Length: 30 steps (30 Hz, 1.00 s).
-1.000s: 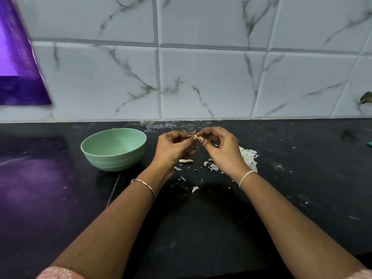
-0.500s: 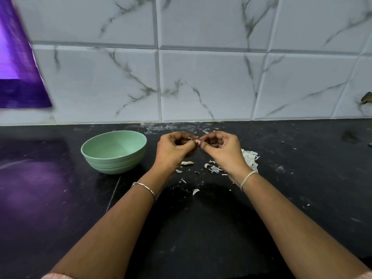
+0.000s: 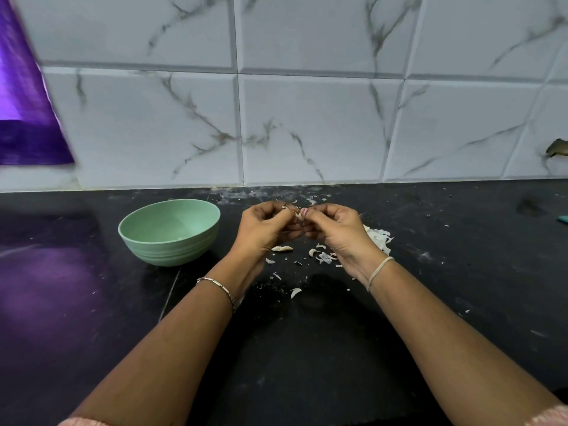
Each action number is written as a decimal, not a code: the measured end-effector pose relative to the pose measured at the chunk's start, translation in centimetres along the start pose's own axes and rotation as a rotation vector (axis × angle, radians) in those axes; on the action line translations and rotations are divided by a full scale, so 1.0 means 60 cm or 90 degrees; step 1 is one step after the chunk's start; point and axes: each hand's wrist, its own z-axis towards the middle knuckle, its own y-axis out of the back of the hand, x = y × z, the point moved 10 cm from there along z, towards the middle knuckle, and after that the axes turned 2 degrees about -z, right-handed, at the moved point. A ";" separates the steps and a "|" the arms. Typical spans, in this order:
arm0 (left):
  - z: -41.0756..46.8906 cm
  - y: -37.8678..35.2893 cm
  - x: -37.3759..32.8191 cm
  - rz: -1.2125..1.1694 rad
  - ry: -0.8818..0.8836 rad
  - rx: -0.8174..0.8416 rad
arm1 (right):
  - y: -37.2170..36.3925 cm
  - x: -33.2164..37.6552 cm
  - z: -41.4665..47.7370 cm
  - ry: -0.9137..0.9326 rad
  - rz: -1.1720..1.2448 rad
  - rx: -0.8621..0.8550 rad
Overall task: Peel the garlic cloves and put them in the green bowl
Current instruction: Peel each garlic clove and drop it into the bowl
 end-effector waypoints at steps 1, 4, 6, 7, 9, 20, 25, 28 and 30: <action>-0.002 -0.001 0.001 -0.020 0.010 0.001 | -0.001 -0.006 0.001 -0.023 0.031 0.005; -0.002 -0.002 0.004 -0.053 0.027 -0.001 | -0.005 -0.019 0.004 -0.076 0.115 0.019; -0.001 -0.001 0.003 -0.058 0.029 -0.003 | -0.007 -0.025 0.005 -0.096 0.152 0.029; -0.001 -0.001 0.002 -0.057 0.029 -0.003 | -0.008 -0.027 0.005 -0.103 0.162 0.035; -0.001 0.001 0.003 -0.047 0.023 0.000 | -0.010 -0.029 0.005 -0.110 0.165 0.044; 0.009 0.017 -0.010 0.084 -0.061 -0.041 | 0.003 -0.025 0.003 -0.079 0.110 0.021; 0.022 0.044 -0.010 0.086 -0.055 -0.070 | 0.035 -0.009 0.011 -0.076 0.121 0.004; 0.016 0.027 -0.001 0.221 -0.050 -0.031 | 0.063 0.004 0.016 -0.057 0.140 -0.031; 0.010 0.008 0.007 0.263 -0.040 0.001 | 0.085 0.009 0.017 -0.048 0.142 -0.061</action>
